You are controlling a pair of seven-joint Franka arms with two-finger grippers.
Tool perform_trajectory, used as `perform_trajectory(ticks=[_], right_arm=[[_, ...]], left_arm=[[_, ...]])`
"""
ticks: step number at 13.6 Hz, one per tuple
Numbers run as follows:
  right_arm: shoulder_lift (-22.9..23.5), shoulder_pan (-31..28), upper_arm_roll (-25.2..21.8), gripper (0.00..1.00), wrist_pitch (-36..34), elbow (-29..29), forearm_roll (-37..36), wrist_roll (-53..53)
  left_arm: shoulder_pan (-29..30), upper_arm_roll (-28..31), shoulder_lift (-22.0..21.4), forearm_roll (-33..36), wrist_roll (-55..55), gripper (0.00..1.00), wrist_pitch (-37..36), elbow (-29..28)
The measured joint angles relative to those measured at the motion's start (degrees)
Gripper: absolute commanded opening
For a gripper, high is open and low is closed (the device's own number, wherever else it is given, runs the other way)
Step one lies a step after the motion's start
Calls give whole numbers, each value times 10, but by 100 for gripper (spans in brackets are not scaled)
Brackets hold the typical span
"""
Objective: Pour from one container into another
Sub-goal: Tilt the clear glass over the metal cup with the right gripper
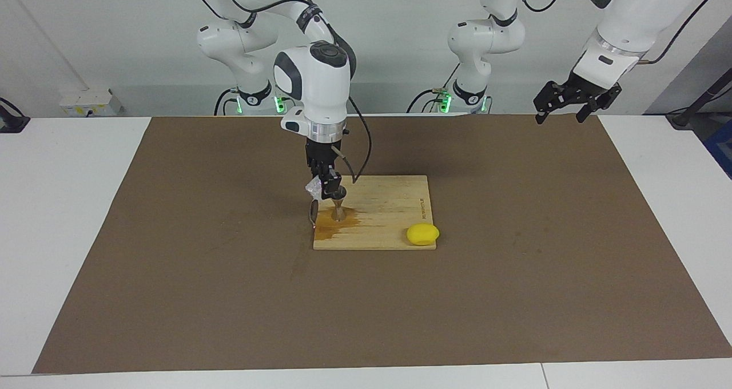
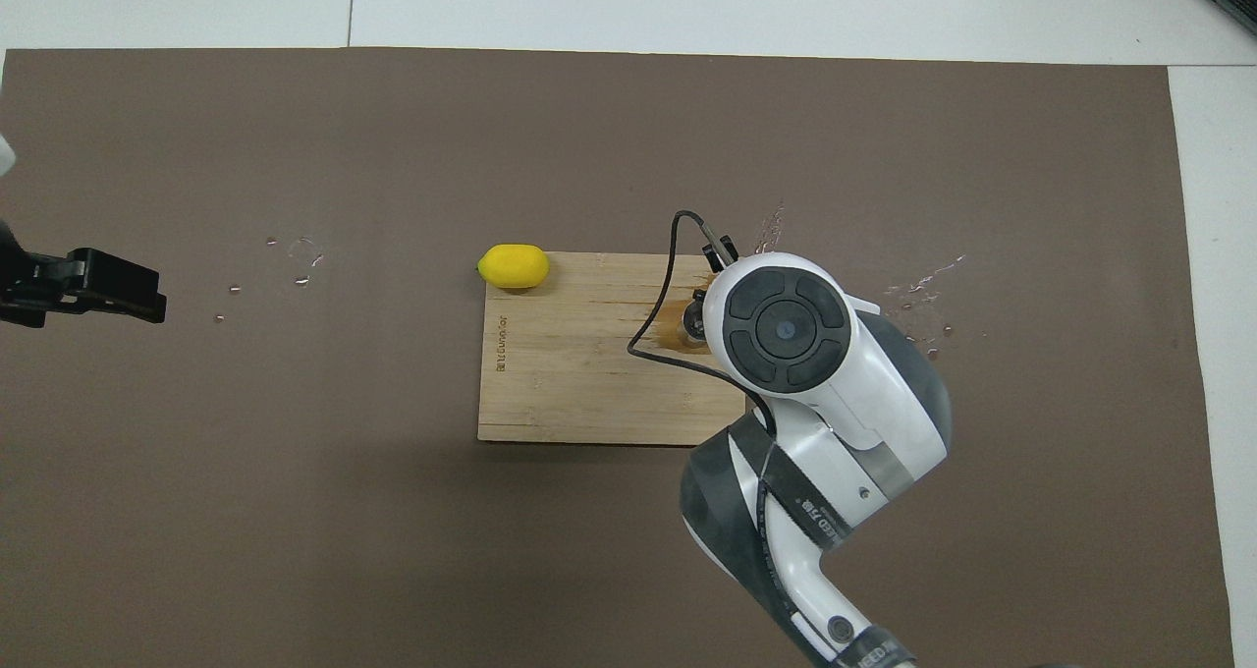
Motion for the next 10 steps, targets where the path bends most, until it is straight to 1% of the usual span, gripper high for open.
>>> perform_trajectory(ticks=[6, 10], right_arm=[[0, -9, -3, 12, -2, 8, 74, 0], [0, -31, -4, 12, -2, 8, 125, 0]], left_arm=[[0, 0, 0, 0, 0, 100, 0, 0], [0, 0, 0, 0, 0, 100, 0, 0]])
